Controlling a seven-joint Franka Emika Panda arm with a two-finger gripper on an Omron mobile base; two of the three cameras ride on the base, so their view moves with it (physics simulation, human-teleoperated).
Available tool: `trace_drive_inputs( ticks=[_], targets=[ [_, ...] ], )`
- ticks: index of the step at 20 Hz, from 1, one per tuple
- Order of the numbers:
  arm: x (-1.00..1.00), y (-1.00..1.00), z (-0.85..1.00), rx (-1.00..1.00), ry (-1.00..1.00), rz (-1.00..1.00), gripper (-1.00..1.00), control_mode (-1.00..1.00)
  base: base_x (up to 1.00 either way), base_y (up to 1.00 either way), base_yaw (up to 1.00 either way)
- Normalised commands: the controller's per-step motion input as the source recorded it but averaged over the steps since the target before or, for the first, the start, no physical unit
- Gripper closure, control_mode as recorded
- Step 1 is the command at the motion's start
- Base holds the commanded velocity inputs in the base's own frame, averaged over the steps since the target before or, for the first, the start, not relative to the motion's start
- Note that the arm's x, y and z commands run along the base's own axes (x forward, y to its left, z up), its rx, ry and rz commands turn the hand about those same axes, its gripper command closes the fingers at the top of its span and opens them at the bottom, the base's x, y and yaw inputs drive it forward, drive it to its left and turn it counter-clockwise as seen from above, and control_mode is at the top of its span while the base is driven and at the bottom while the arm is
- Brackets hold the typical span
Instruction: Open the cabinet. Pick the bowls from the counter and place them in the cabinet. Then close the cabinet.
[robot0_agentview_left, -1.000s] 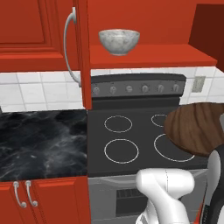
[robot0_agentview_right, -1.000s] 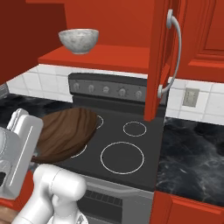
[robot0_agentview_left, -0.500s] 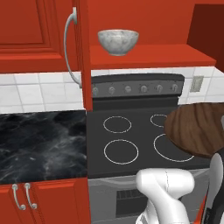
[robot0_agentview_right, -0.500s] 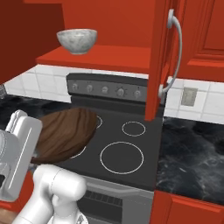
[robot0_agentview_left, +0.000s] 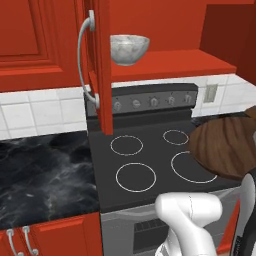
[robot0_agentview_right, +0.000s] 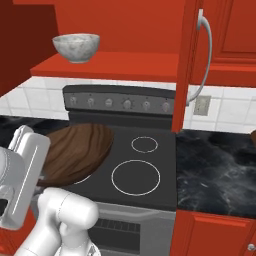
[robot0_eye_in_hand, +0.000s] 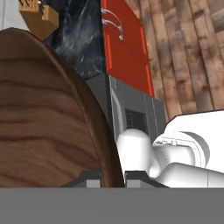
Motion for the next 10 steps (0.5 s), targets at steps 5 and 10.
trace_drive_inputs(
  ticks=[5,10],
  targets=[
    [0.0,0.0,0.0,0.0,0.0,0.0,1.0,1.0,1.0,0.56,-0.04],
    [0.0,0.0,0.0,0.0,0.0,0.0,1.0,1.0,1.0,0.27,0.01]
  ],
)
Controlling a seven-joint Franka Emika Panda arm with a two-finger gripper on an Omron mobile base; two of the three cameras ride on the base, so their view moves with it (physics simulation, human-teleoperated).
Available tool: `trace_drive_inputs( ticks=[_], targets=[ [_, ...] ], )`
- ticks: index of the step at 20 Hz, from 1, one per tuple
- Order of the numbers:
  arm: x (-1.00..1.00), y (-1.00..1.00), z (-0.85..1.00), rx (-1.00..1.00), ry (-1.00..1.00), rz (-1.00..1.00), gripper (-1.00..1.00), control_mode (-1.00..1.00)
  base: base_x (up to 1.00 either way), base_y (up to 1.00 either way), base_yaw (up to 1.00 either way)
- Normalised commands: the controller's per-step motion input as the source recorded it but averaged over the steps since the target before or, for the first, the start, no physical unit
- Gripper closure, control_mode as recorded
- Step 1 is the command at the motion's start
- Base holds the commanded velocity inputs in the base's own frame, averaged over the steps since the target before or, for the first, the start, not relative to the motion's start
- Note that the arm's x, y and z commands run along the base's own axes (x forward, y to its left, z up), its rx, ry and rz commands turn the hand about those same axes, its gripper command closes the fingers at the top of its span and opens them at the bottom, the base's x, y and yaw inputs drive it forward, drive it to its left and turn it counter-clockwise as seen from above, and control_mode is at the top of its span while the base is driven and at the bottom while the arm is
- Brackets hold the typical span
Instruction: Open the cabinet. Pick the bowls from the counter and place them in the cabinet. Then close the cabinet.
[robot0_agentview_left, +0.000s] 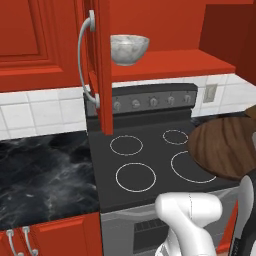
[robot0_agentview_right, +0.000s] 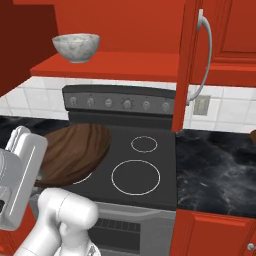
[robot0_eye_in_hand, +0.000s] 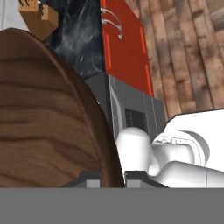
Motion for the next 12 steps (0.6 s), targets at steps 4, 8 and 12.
trace_drive_inputs(
  ticks=[4,8,12],
  targets=[
    [0.0,0.0,0.0,0.0,0.0,0.0,1.0,1.0,1.0,0.04,0.18],
    [0.0,0.0,0.0,0.0,0.0,0.0,1.0,1.0,0.96,0.0,0.22],
    [0.0,0.0,0.0,0.0,0.0,0.0,1.0,1.0,0.72,0.0,0.16]
  ],
)
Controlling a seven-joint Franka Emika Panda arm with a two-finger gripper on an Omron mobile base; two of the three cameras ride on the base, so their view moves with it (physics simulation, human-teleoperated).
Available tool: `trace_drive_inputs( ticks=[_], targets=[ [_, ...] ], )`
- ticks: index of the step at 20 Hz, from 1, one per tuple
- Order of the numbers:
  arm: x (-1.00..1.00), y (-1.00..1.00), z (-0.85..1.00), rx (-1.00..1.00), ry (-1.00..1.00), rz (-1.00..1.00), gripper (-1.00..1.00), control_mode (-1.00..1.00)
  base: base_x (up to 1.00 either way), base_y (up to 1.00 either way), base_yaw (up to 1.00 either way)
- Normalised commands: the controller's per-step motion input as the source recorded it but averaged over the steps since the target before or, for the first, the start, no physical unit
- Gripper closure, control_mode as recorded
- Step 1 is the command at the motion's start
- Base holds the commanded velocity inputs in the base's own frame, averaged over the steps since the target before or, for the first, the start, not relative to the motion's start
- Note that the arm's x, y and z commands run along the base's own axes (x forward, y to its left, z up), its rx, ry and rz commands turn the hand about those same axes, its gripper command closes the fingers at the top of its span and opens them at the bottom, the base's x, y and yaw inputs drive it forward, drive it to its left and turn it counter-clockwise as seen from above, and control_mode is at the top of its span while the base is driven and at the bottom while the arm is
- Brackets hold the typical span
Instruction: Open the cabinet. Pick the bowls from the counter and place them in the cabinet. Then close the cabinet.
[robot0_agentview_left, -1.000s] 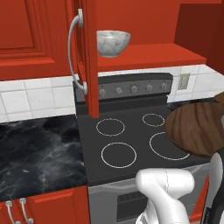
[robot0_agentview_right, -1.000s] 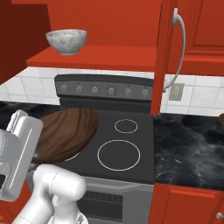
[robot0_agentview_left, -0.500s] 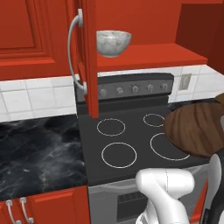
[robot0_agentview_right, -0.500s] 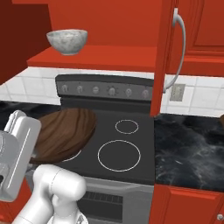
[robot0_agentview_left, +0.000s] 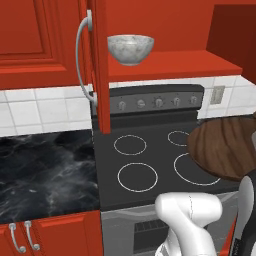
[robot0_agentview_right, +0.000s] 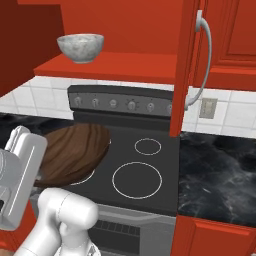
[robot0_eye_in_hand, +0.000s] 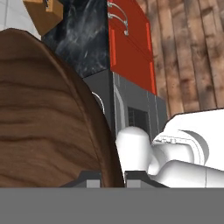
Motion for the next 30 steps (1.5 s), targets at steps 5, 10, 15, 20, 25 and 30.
trace_drive_inputs(
  ticks=[5,10,15,20,25,30],
  targets=[
    [0.0,0.0,0.0,0.0,0.0,0.0,1.0,1.0,0.47,0.0,0.06],
    [0.0,0.0,0.0,0.0,0.0,0.0,1.0,1.0,0.52,0.0,-0.01],
    [0.13,0.0,0.09,0.0,0.0,-0.01,1.0,-1.0,0.1,0.0,-0.01],
    [0.0,0.02,0.37,0.0,-0.04,0.0,1.0,-1.0,0.0,0.0,0.0],
    [0.04,0.04,0.32,0.0,-0.04,0.0,1.0,-1.0,0.0,0.0,0.0],
    [0.33,0.0,0.22,0.0,-0.03,0.02,1.0,-1.0,0.0,0.0,0.0]
  ],
)
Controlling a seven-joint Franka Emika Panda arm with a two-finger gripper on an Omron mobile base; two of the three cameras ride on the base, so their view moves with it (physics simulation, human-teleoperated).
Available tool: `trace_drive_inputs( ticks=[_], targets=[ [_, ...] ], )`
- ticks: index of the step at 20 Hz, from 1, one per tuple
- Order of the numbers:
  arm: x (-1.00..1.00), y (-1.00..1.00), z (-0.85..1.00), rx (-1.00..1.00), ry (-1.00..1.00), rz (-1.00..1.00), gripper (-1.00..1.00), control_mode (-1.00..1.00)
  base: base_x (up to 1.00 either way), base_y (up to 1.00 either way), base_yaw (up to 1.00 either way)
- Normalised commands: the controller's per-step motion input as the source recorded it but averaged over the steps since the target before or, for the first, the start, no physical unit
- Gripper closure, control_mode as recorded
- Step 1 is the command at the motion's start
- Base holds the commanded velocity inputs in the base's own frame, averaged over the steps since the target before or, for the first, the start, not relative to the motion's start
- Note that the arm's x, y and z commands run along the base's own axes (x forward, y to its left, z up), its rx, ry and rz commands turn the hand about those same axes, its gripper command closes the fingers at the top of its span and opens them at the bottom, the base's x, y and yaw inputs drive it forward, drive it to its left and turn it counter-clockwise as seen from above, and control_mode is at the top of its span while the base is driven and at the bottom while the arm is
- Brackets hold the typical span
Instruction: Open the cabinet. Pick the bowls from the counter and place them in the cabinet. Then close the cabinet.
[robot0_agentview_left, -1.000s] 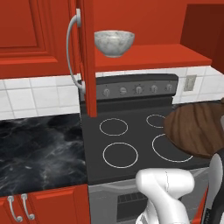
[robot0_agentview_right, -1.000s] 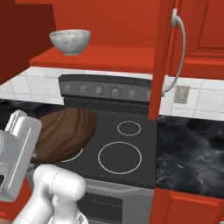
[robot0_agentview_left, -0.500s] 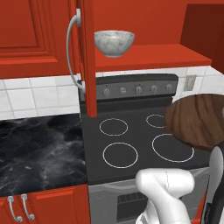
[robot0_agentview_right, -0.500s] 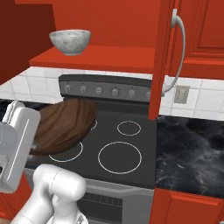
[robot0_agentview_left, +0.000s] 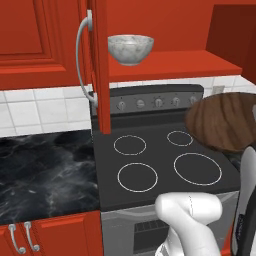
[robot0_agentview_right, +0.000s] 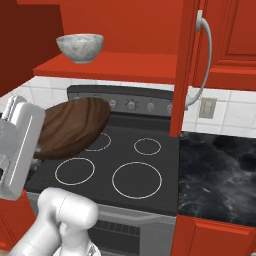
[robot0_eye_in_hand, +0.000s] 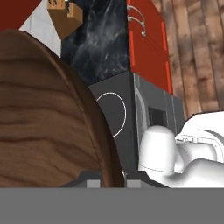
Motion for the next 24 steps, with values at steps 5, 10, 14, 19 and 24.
trace_drive_inputs(
  ticks=[5,10,14,19,24],
  targets=[
    [0.41,0.0,0.09,0.04,-0.08,0.13,1.0,-1.0,0.0,0.0,0.0],
    [0.28,0.0,0.1,0.05,-0.19,0.14,1.0,-1.0,0.0,0.0,0.0],
    [0.36,-0.01,0.15,0.03,-0.13,0.07,1.0,-1.0,0.0,0.0,0.0],
    [0.36,-0.01,0.14,0.0,-0.06,0.01,1.0,-1.0,0.0,0.0,0.0],
    [0.31,0.0,0.12,0.0,-0.01,0.0,1.0,-1.0,0.0,0.0,0.0]
  ],
)
